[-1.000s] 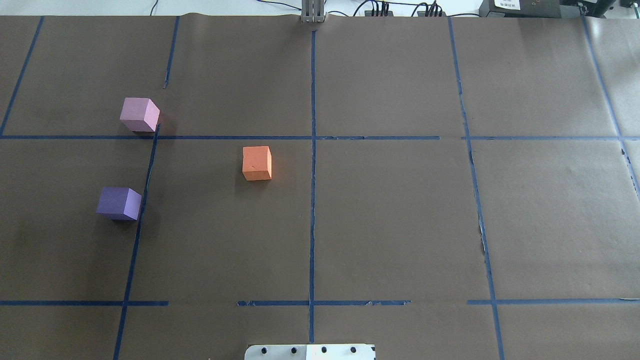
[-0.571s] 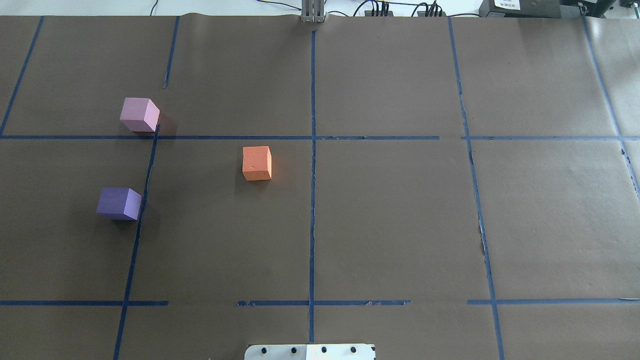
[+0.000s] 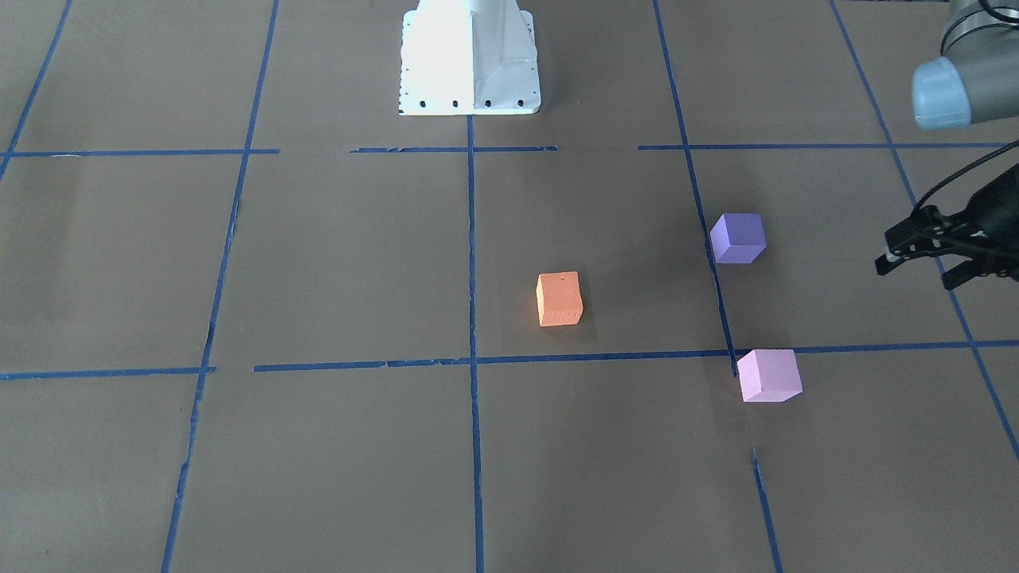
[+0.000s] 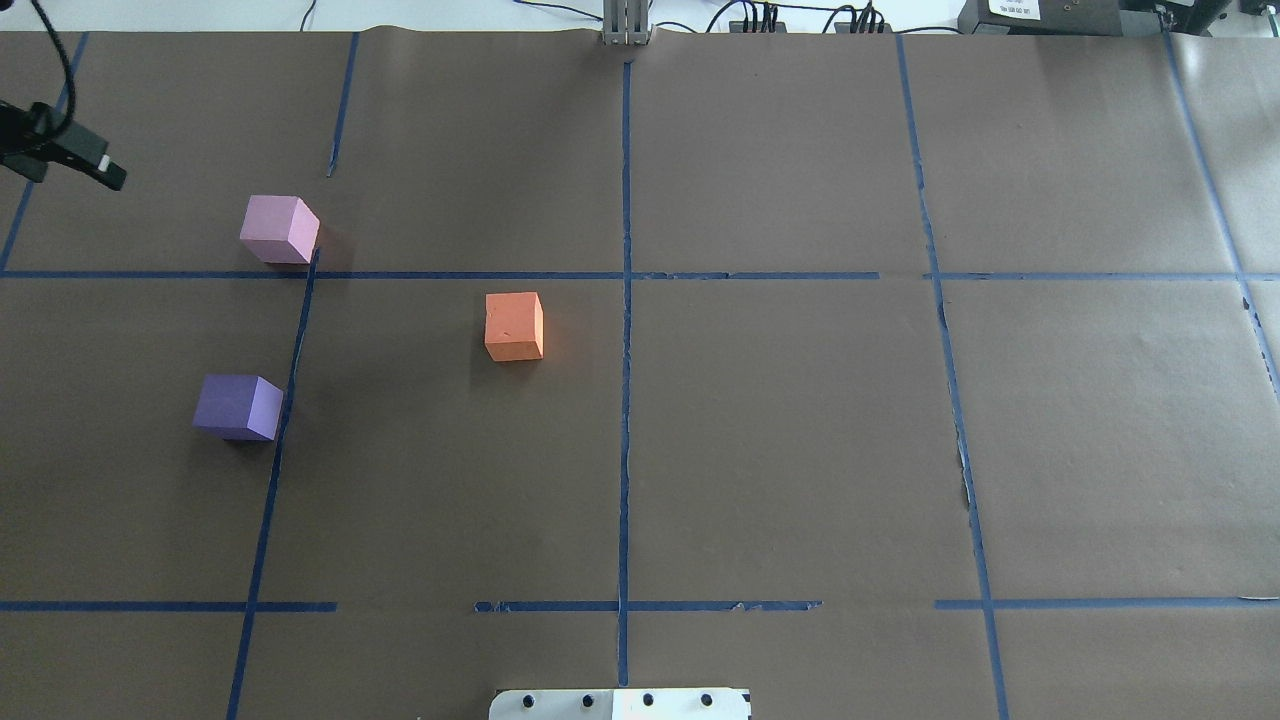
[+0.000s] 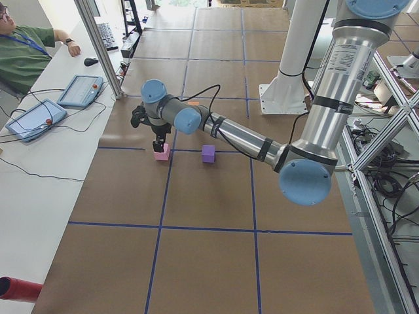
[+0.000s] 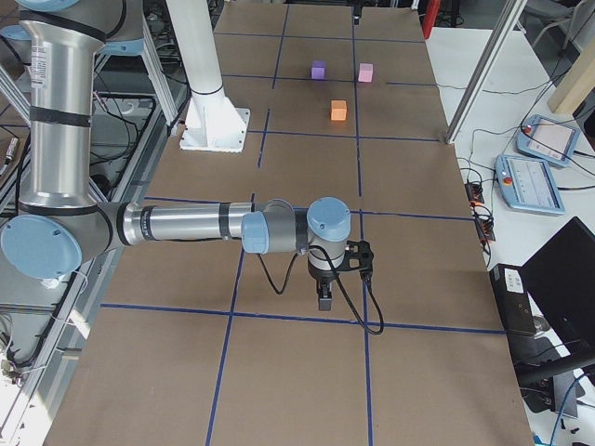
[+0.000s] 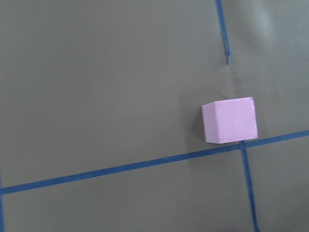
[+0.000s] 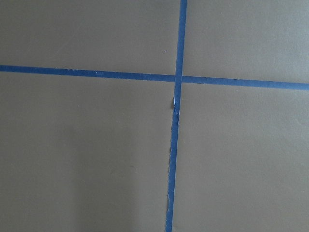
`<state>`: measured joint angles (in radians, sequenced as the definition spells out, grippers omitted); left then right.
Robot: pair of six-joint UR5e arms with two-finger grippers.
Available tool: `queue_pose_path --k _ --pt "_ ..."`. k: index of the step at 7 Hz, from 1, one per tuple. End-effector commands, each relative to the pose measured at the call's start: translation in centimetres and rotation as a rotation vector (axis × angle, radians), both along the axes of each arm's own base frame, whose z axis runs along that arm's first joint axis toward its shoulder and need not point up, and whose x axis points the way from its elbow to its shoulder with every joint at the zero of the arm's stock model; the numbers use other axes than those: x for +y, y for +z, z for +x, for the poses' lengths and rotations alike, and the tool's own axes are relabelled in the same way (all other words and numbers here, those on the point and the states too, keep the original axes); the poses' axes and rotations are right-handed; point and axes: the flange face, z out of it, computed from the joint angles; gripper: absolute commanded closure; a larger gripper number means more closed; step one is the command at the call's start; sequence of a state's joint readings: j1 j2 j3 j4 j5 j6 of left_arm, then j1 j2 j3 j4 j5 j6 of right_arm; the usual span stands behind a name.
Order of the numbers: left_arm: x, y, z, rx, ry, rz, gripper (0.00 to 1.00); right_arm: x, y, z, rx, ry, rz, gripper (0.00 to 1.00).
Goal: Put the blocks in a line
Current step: 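Move the left gripper over the orange cube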
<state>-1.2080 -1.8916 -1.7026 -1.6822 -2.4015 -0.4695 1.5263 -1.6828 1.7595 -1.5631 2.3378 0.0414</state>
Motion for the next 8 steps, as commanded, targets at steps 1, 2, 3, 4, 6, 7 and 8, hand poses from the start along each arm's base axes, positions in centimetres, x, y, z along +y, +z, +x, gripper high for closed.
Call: queue_pose_path --k 1,2,3,4,6,7,8 --pt "0.2 -9.5 13.0 0.015 -0.055 -0.083 0.0 0.0 0.0 0.0 0.0 0.0 0.0 0.0" --pt "1.3 -11.7 18.6 0.014 -0.092 -0.111 0.0 0.0 0.0 0.0 0.0 0.0 0.0 0.0" --pt "0.3 -13.1 21.7 0.014 -0.162 -0.152 0.0 0.0 0.0 0.0 -0.001 0.0 0.0 0.0" --pt "0.8 -14.8 26.8 -0.017 -0.221 -0.177 0.0 0.0 0.0 0.0 0.0 0.0 0.0 0.0" --pt "2.1 -15.7 32.3 -0.063 -0.267 -0.163 0.0 0.0 -0.1 0.0 -0.002 0.0 0.001 0.0" --pt "3.6 -15.1 34.8 -0.084 -0.269 -0.169 0.0 0.0 0.0 0.0 0.0 0.0 0.0 0.0" --pt "4.5 -15.0 35.9 -0.088 -0.256 -0.173 0.0 0.0 0.0 0.0 -0.001 0.0 0.0 0.0"
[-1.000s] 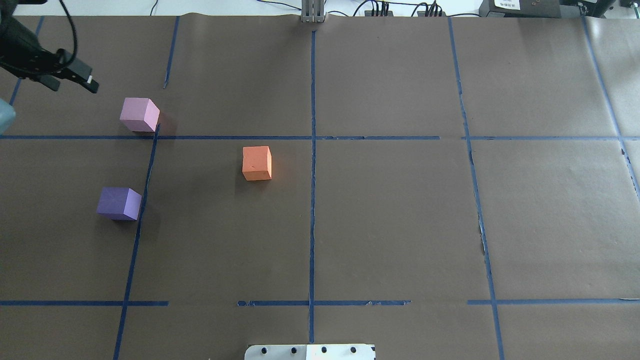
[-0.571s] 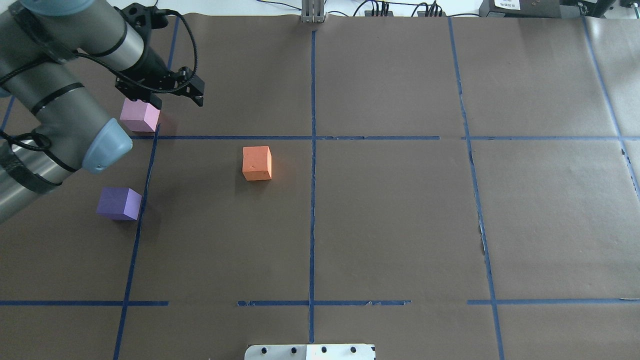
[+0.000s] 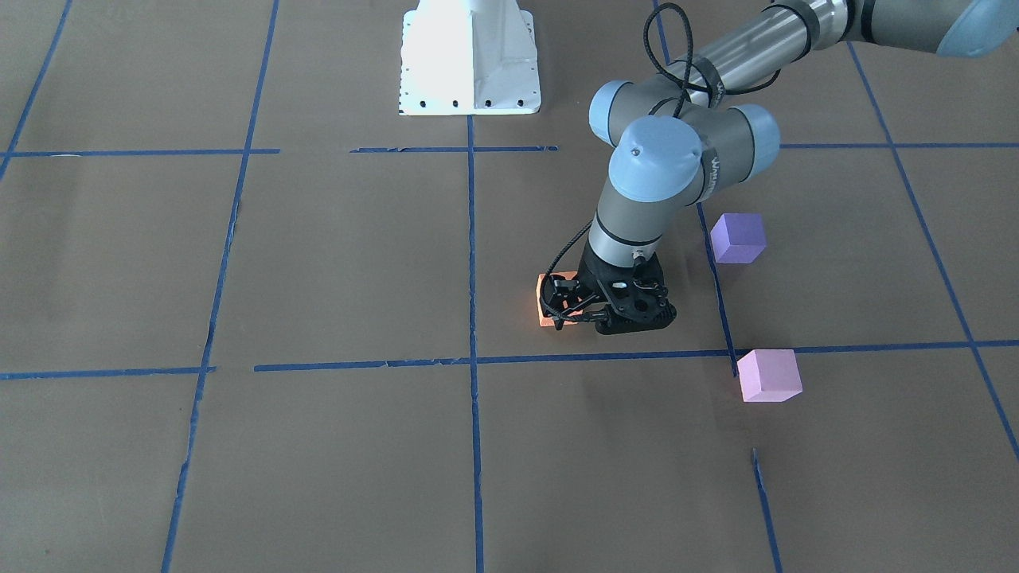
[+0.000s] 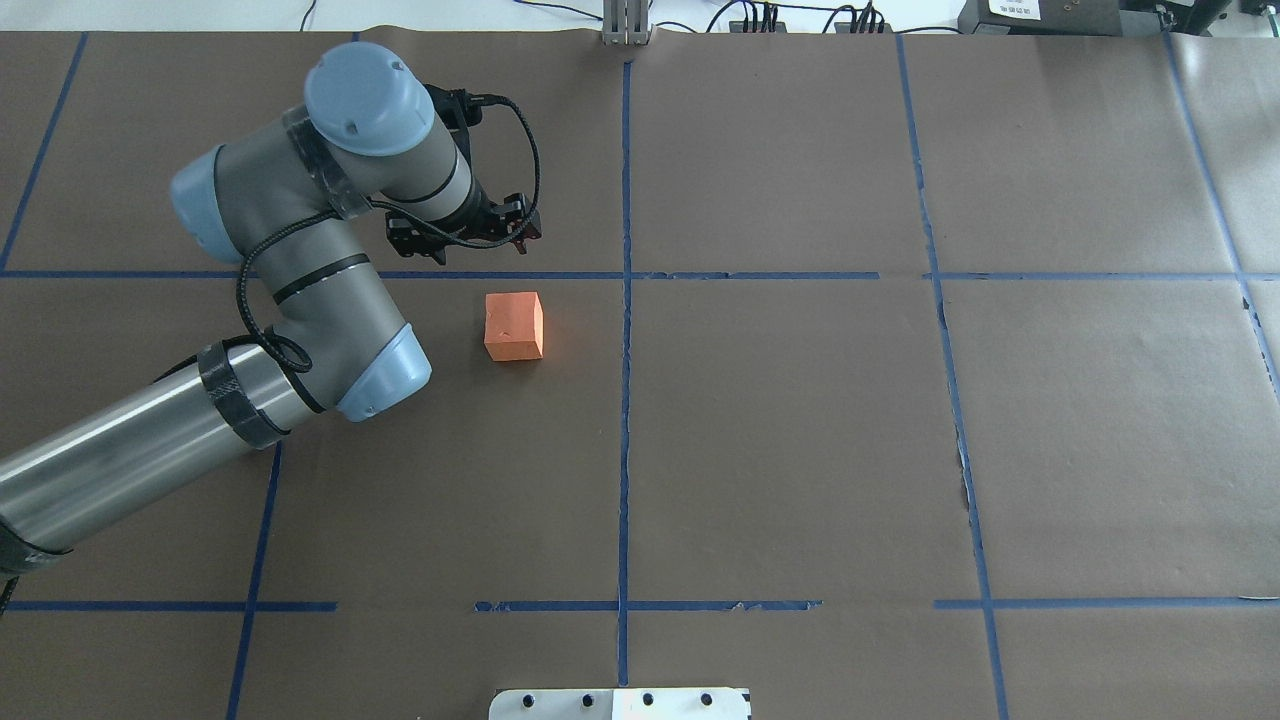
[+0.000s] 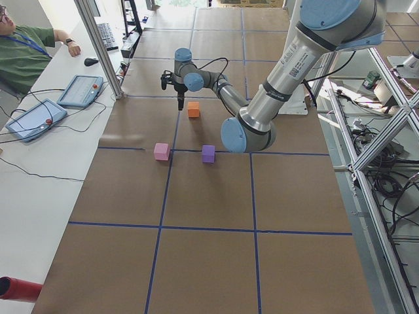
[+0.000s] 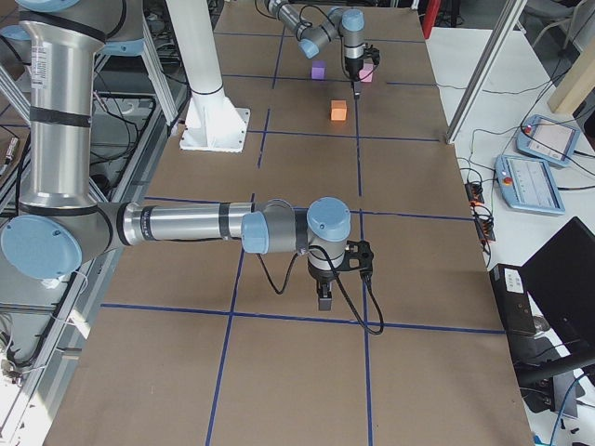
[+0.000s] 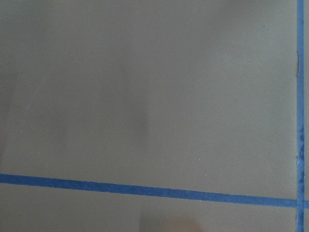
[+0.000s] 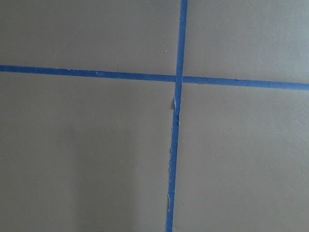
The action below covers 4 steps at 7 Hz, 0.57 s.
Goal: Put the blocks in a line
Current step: 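Move the left gripper over the orange cube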
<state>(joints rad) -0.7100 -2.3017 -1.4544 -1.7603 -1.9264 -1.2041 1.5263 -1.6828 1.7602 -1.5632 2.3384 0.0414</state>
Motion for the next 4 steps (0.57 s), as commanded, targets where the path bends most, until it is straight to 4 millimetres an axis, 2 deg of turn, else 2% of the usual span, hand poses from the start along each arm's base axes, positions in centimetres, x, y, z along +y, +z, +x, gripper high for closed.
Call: queue_pose_path --k 1,2,4 --pt "2.2 0.2 2.9 -0.009 0.015 -0.015 0.0 0.0 0.0 0.0 0.001 0.0 -0.001 0.0" --pt "2.1 0.0 3.0 -0.007 0.015 -0.013 0.0 0.0 0.0 0.0 0.001 0.0 -0.001 0.0" --pt "3.5 1.1 4.2 -0.018 0.043 -0.02 0.0 0.0 0.0 0.0 0.001 0.0 -0.001 0.0"
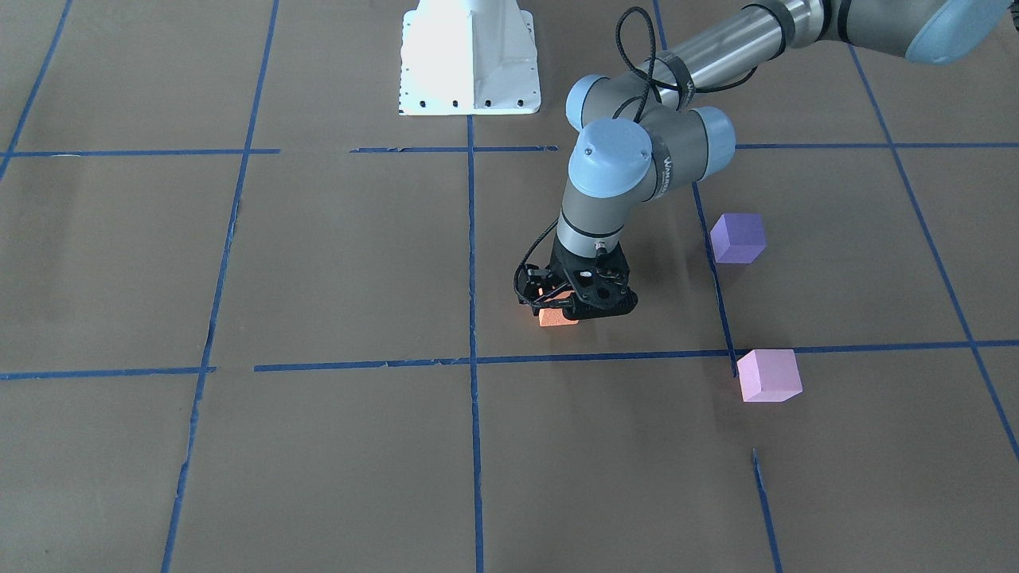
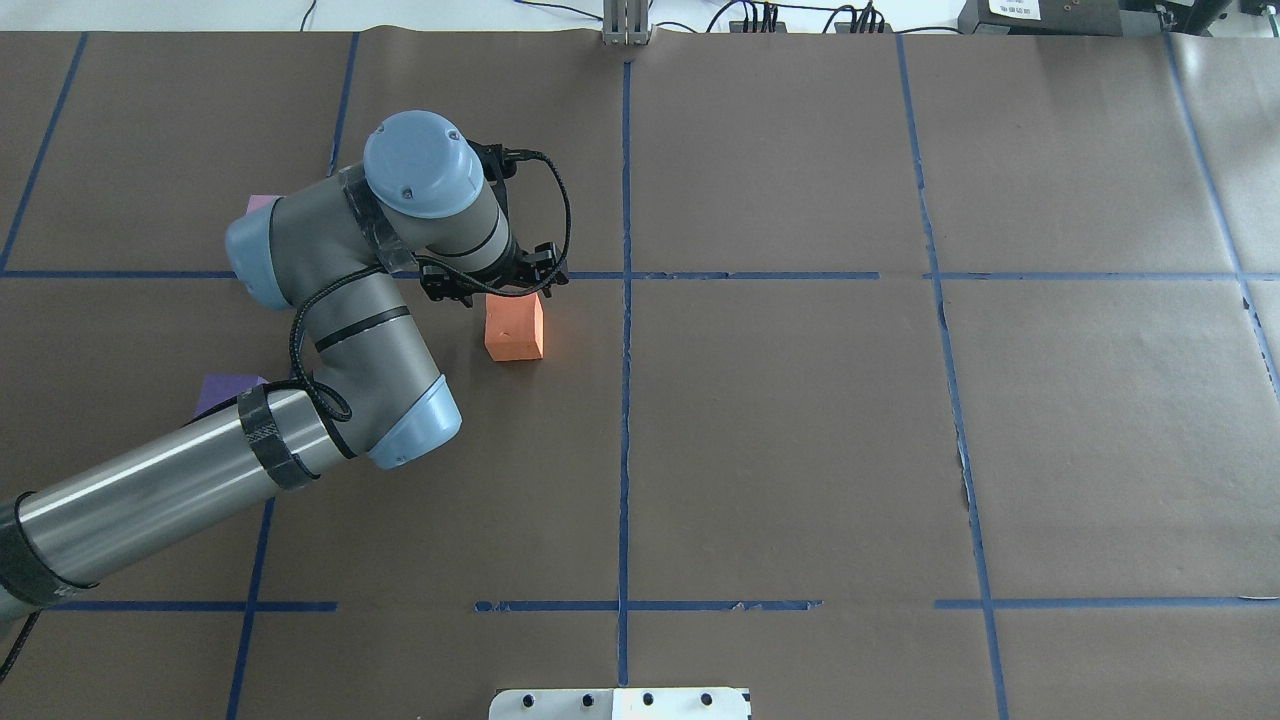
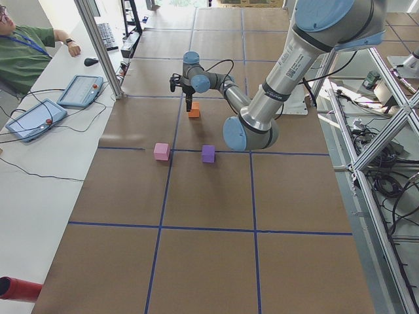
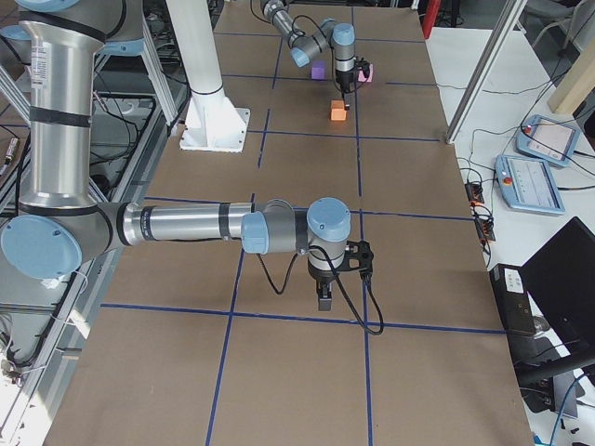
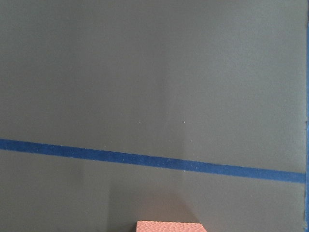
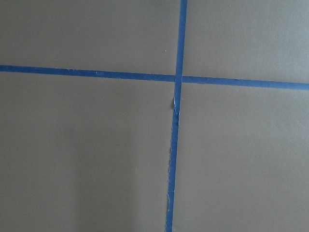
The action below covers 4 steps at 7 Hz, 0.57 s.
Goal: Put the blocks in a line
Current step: 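Lower the left gripper and close it on the orange cube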
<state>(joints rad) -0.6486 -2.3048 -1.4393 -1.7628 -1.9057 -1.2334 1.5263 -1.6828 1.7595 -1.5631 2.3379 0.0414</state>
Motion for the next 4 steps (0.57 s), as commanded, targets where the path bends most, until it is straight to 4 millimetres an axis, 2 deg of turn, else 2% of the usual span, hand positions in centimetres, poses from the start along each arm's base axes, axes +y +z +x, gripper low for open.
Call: queue_pose_path --k 1,3,4 --pt "0.63 1.21 1.1 -0.016 0.021 -0.012 0.0 -0.01 -0.07 0.0 0.0 0.0 0.001 0.0" --pt "0.63 1.92 1.52 -0.022 0.027 -0.015 0.01 0.0 0.0 0.0 0.0 0.0 0.0 0.0" --pt "0.56 2.12 1.66 -0.018 0.03 -0.014 0.12 0.0 0.0 0.0 0.0 0.0 0.0 0.0"
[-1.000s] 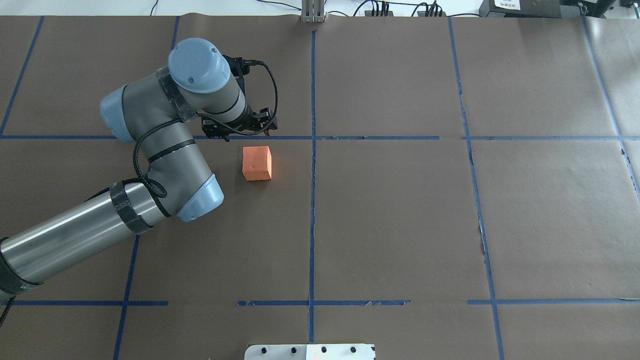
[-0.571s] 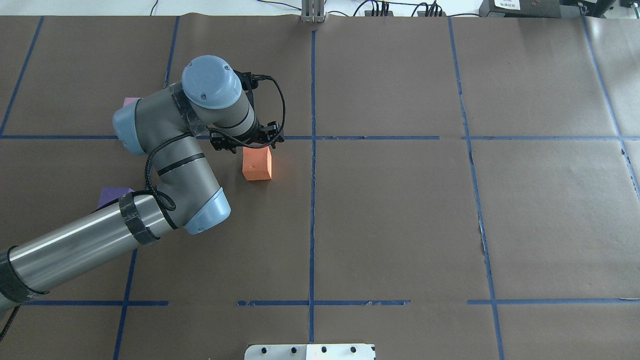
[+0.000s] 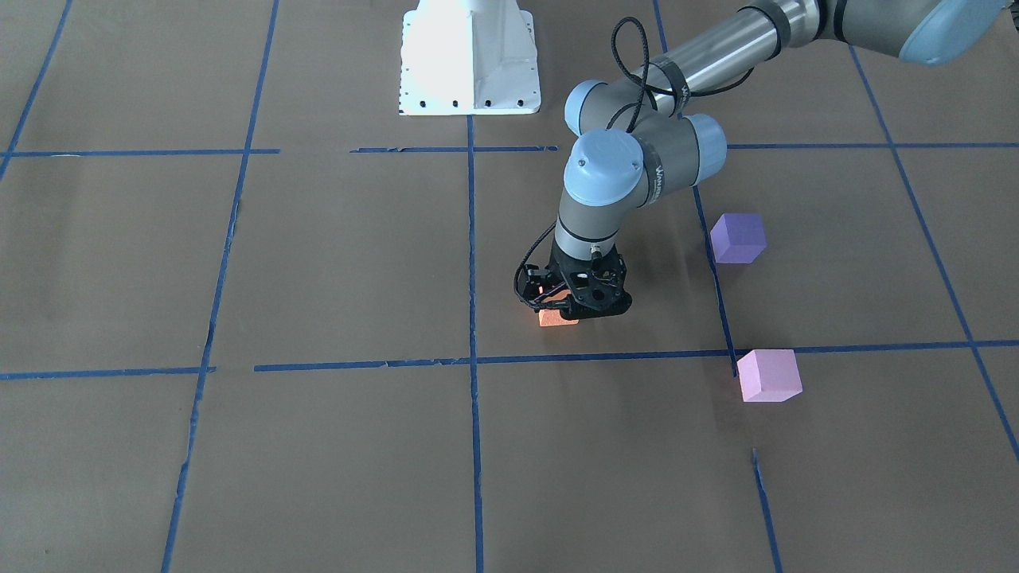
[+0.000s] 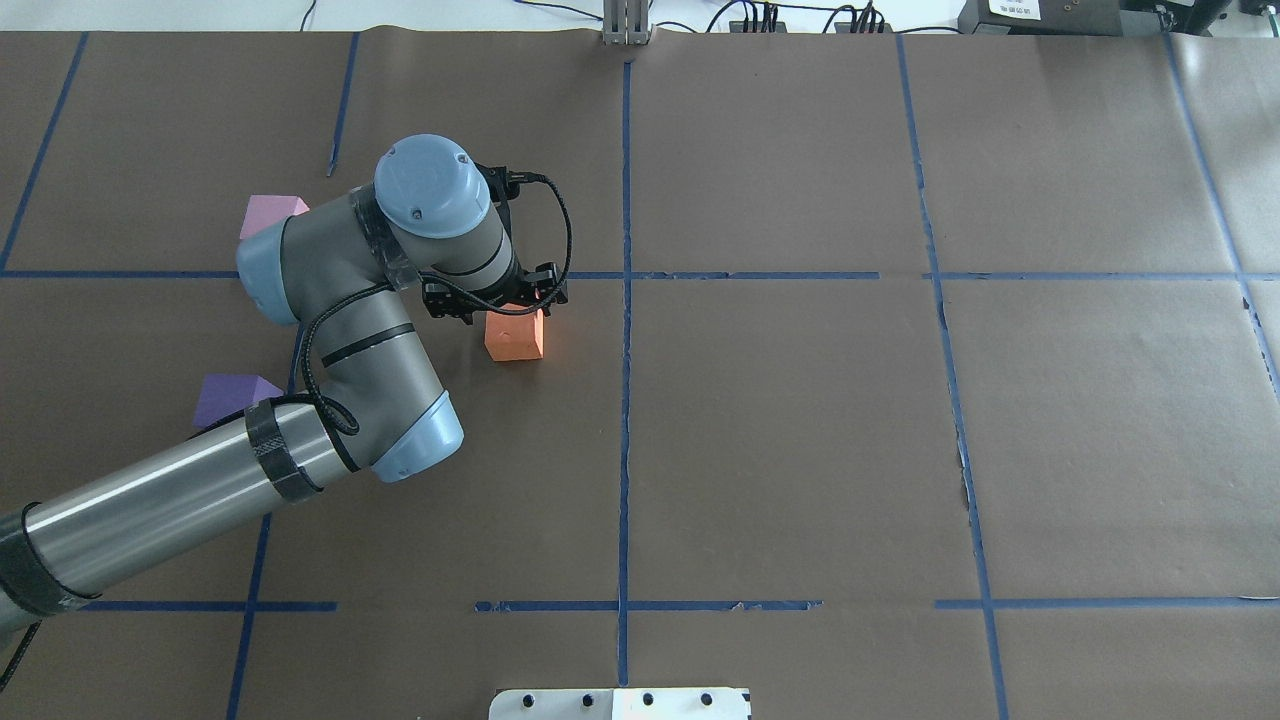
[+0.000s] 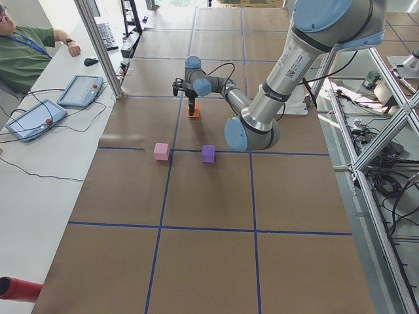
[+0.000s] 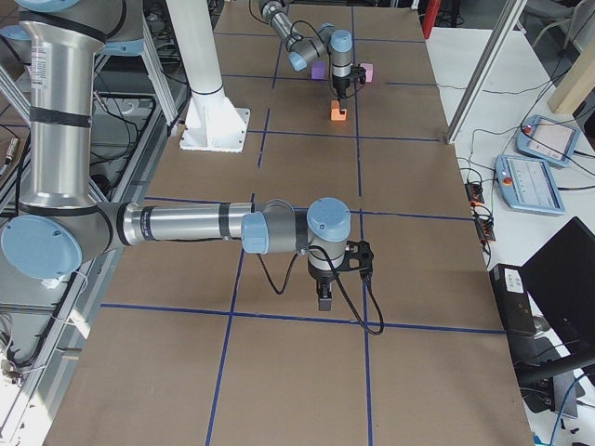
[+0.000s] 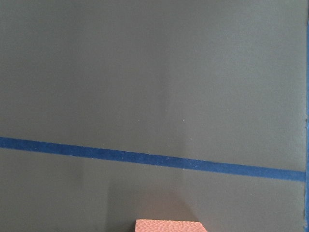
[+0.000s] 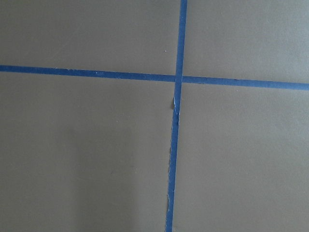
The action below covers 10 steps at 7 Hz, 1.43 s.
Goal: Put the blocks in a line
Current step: 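Lower the left gripper and close it on the orange cube, then carry the orange cube between the pink and purple cubes, lower it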
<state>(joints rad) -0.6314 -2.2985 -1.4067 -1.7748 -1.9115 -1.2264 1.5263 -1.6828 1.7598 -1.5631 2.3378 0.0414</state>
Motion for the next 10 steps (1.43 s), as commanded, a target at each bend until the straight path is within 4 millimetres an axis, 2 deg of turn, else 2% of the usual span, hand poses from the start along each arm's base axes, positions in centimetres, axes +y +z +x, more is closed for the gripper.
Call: queue_pose_path --k 1,2,3,4,5,6,7,8,9,10 --pt "0.6 0.1 0.4 0.028 0.087 -0.016 0.79 0.0 0.0 0.0 0.0 0.0 0.0 0.0" --pt "1.5 0.0 0.6 0.063 0.163 -0.055 0.99 0.0 0.0 0.0 0.0 0.0 0.0 0.0" --pt "1.5 0.4 0.0 0.063 0.161 -0.064 0.99 0.0 0.0 0.0 0.0 0.0 0.0 0.0" --pt "-0.2 1.1 -2.3 0.061 0.127 -0.063 0.99 0.0 0.0 0.0 0.0 0.0 0.0 0.0" --pt "-1.6 2.8 -7.2 0.075 0.093 -0.065 0.99 0.0 0.0 0.0 0.0 0.0 0.0 0.0" --pt "-2.4 4.5 -13.3 0.088 0.102 -0.007 0.98 0.0 0.0 0.0 0.0 0.0 0.0 0.0" --pt "-3.3 8.9 -18.3 0.046 0.109 0.029 0.98 0.0 0.0 0.0 0.0 0.0 0.0 0.0" --pt "-3.0 13.8 -21.0 -0.006 0.152 0.05 0.98 0.0 0.0 0.0 0.0 0.0 0.0 0.0" --pt "-2.4 17.8 -23.3 -0.044 0.198 0.07 0.98 0.0 0.0 0.0 0.0 0.0 0.0 0.0" --pt "-2.0 19.4 -23.2 -0.059 0.212 0.058 0.98 0.0 0.0 0.0 0.0 0.0 0.0 0.0"
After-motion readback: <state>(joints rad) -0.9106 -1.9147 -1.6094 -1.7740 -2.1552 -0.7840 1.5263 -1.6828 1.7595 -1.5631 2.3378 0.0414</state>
